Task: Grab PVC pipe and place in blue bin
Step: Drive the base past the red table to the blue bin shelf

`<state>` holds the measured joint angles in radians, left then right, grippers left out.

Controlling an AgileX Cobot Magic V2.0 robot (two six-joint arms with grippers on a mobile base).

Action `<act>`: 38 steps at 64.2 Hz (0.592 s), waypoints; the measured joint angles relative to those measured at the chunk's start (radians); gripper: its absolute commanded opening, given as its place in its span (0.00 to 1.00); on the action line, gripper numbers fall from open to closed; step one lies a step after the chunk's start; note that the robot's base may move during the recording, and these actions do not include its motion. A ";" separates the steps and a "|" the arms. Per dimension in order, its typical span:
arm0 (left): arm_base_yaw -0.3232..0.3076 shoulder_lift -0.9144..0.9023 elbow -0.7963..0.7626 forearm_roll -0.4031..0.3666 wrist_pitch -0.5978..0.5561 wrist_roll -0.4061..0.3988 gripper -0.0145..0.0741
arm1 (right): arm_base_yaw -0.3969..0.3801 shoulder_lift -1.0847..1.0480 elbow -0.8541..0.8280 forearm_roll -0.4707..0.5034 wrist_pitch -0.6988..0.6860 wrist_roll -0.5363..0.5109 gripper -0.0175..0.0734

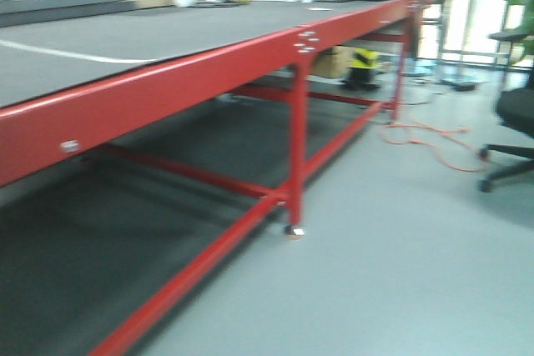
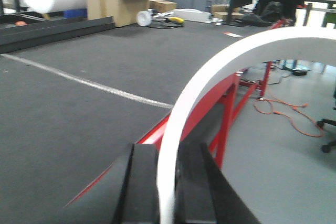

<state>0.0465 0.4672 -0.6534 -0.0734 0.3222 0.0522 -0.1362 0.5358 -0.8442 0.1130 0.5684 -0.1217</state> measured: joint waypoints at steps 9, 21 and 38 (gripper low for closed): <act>0.000 0.000 0.000 0.000 0.000 0.000 0.04 | 0.000 0.000 0.000 0.000 0.000 0.000 0.01; 0.000 0.000 0.000 0.000 0.000 0.000 0.04 | 0.000 0.000 0.000 0.000 0.000 0.000 0.01; 0.000 0.000 0.000 0.000 0.000 0.000 0.04 | 0.000 0.000 0.000 0.000 0.000 0.000 0.01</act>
<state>0.0465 0.4672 -0.6534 -0.0734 0.3222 0.0522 -0.1362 0.5358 -0.8442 0.1130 0.5684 -0.1217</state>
